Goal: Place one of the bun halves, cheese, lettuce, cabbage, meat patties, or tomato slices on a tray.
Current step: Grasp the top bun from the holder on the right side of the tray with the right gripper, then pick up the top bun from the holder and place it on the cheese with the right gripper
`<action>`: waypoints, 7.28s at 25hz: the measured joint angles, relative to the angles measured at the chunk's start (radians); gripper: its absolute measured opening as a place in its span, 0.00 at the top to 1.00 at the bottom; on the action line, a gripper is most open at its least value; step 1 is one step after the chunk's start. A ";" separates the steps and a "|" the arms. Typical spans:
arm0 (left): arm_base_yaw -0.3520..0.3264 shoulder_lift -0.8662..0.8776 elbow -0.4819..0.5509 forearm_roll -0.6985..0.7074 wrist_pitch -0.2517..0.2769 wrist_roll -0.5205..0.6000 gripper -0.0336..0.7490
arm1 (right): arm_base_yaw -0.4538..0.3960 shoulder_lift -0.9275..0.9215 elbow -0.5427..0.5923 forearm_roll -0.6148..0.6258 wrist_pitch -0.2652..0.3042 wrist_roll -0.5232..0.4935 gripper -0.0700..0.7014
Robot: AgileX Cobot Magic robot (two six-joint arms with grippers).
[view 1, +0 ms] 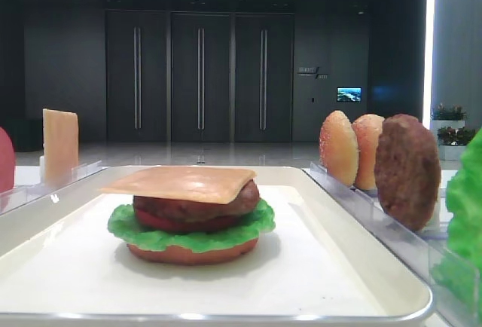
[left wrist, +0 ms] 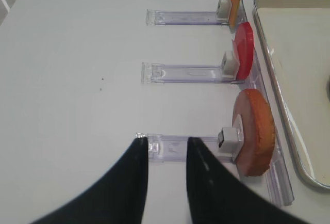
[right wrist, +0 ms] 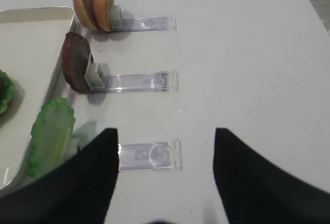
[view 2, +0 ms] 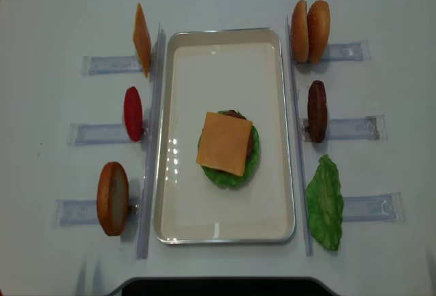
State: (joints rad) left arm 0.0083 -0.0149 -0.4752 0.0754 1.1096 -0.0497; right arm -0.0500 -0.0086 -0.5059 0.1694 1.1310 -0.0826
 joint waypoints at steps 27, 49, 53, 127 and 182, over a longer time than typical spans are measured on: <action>0.000 0.000 0.000 0.000 0.001 0.000 0.95 | 0.042 1.742 -0.958 -0.122 -0.135 0.034 0.48; 0.000 0.000 0.000 0.000 0.001 0.000 0.96 | 0.501 1.957 -1.177 -0.243 -0.175 0.303 0.36; 0.000 0.000 0.000 0.000 0.001 0.000 0.96 | 0.501 1.984 -1.177 -0.246 -0.196 0.303 0.35; -0.003 0.000 0.000 0.000 0.001 0.000 0.96 | 0.784 1.656 -0.744 0.446 -0.349 -0.008 0.73; -0.003 0.000 0.000 0.000 0.001 0.000 0.96 | 0.534 1.737 -0.684 0.808 -0.369 -0.626 0.35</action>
State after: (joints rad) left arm 0.0056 -0.0149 -0.4752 0.0754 1.1105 -0.0496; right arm 0.4844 1.7284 -1.1901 0.9775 0.7616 -0.7089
